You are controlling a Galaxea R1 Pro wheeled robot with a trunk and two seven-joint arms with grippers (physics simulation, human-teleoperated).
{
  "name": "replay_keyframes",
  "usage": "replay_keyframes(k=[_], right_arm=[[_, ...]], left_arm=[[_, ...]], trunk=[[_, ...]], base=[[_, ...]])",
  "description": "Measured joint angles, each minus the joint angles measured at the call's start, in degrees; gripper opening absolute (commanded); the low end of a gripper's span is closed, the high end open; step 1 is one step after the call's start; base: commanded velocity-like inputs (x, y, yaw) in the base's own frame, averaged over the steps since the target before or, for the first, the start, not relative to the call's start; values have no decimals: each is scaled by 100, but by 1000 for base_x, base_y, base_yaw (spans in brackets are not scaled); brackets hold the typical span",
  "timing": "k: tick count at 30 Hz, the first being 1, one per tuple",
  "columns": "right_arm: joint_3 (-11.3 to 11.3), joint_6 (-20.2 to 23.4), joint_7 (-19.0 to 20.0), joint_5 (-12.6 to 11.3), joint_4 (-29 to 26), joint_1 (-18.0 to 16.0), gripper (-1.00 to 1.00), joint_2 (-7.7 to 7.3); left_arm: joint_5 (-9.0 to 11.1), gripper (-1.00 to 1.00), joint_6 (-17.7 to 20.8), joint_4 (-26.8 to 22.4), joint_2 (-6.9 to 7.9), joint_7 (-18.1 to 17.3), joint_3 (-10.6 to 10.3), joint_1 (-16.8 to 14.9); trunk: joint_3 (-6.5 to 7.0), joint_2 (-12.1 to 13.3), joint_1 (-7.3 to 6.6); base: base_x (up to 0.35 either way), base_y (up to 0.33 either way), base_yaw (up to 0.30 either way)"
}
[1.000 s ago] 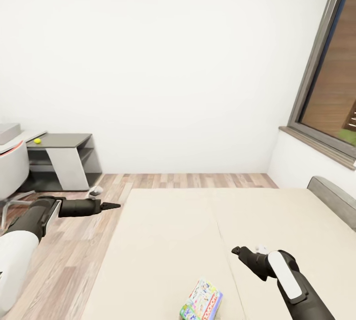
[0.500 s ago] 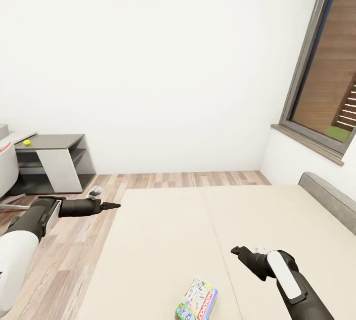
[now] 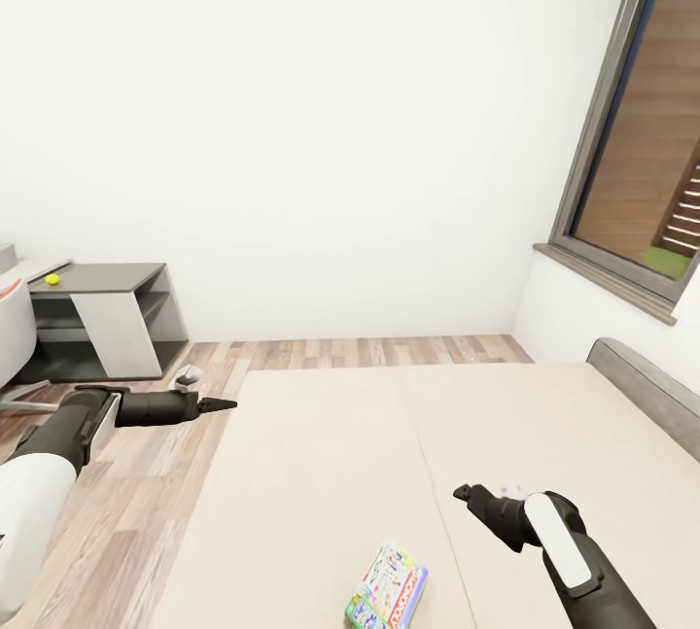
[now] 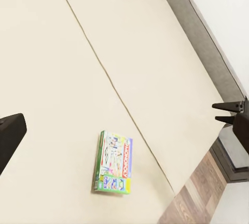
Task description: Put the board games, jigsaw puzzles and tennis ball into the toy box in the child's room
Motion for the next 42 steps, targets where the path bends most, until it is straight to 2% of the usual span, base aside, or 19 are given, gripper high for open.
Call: replay_keyframes(k=[42], right_arm=[[55, 0, -7, 22, 9, -14, 100, 16]], left_arm=[[1, 100, 0, 0, 9, -3, 6, -3]], trunk=[[-373, 0, 0]], base=[[0, 0, 0]])
